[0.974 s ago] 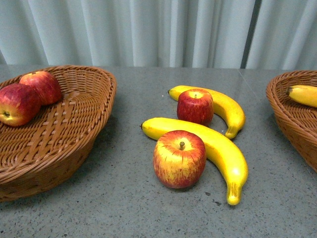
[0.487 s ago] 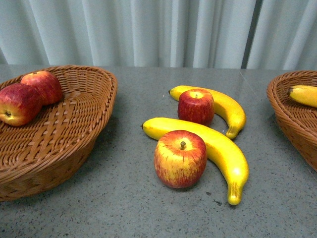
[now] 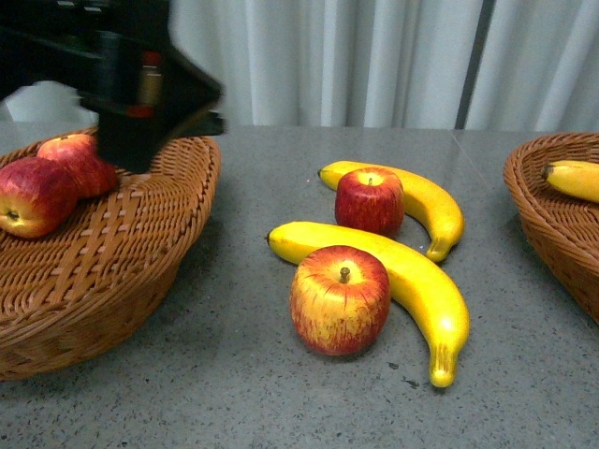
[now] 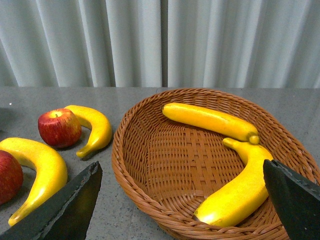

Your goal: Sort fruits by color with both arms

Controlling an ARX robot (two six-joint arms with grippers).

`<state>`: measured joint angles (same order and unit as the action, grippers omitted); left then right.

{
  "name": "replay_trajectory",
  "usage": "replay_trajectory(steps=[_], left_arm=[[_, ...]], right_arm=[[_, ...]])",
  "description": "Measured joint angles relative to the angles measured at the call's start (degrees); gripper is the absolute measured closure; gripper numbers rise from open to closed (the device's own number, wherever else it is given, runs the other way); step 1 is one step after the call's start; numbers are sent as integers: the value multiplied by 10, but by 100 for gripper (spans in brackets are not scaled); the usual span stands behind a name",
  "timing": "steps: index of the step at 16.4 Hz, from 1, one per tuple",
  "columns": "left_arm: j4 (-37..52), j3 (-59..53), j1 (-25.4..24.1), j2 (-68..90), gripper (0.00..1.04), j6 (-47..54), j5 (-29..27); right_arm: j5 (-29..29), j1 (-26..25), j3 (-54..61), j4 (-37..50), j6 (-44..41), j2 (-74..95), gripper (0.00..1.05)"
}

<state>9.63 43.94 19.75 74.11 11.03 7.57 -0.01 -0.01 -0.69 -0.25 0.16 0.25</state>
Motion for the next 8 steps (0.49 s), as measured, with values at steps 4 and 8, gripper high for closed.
replay_trajectory(steps=[4, 8], left_arm=[[-16, 67, 111, 150, 7, -15, -22], [-36, 91, 158, 194, 7, -56, -66]], right_arm=[[0, 0, 0, 0, 0, 0, 7], [0, 0, 0, 0, 0, 0, 7]])
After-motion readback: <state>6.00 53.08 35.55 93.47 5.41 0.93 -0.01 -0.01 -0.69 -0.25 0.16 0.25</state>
